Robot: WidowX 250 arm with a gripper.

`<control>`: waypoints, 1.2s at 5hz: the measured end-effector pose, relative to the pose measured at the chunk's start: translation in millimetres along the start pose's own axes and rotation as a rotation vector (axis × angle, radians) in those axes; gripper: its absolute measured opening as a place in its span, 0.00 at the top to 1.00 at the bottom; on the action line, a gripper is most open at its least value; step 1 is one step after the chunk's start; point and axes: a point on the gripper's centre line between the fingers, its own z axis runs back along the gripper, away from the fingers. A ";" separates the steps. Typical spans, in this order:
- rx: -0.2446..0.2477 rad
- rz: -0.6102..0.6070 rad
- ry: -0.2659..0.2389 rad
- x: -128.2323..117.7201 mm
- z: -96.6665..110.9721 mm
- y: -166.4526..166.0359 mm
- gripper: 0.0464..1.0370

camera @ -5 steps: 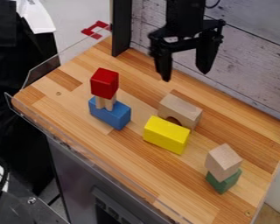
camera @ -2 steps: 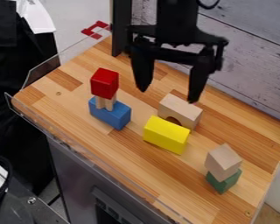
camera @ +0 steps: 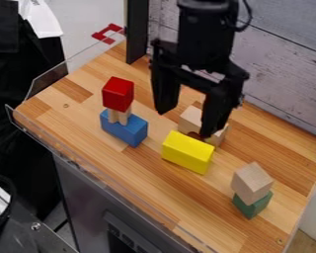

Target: Move the arch from the rectangular block to the middle of the table

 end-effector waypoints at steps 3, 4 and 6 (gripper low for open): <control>0.028 0.008 0.036 1.4 -9.9 -3.8 0.04; 0.028 0.008 0.037 1.1 -9.9 -3.8 0.04; 0.028 0.008 0.037 1.1 -9.9 -3.8 0.04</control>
